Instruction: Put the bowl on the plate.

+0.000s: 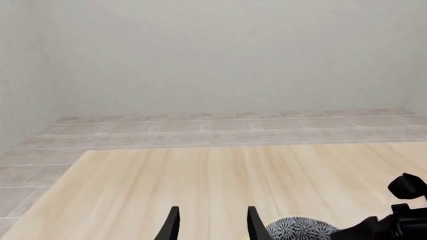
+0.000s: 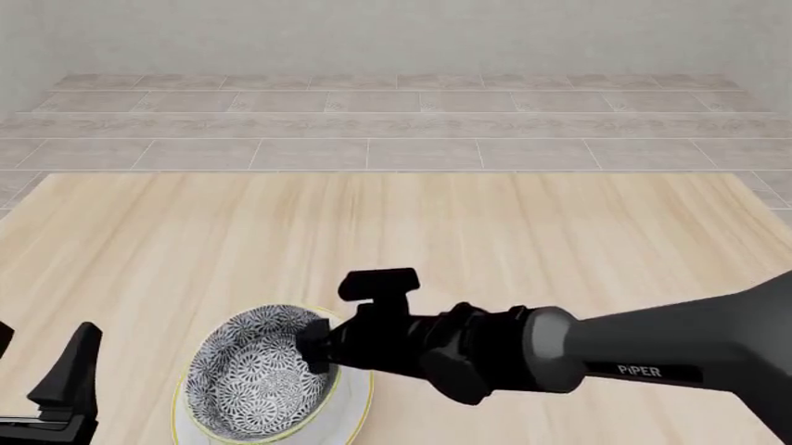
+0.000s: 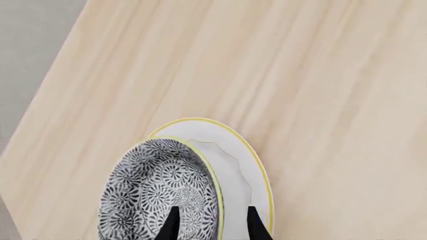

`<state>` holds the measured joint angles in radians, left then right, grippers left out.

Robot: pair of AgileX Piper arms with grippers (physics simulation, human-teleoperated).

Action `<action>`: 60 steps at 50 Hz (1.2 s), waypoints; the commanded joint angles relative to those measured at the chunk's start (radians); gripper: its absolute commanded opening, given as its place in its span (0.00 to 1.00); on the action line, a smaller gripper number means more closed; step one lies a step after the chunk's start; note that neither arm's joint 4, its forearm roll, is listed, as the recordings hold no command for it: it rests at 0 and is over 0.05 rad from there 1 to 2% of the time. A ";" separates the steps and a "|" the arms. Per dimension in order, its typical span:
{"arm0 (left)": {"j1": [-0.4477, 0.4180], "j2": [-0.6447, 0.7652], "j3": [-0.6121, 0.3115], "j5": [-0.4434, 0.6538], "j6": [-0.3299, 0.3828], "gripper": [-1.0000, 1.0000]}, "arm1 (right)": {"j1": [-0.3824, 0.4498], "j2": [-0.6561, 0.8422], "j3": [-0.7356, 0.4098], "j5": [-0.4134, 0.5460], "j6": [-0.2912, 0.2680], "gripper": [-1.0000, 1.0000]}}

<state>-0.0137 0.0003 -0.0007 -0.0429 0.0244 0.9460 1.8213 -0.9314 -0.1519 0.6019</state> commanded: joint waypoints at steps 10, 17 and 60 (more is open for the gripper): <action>0.000 0.000 0.000 0.000 0.001 1.00 | -0.002 -0.063 -0.001 0.037 -0.017 1.00; 0.000 0.001 0.000 0.000 0.000 1.00 | -0.010 -0.095 0.001 0.054 -0.027 1.00; 0.001 0.001 0.000 0.010 0.002 1.00 | -0.029 -0.354 0.125 0.055 -0.022 1.00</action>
<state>-0.0118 0.0021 -0.0014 -0.0381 0.0247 0.9162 1.5360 -0.8477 -0.0810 0.5663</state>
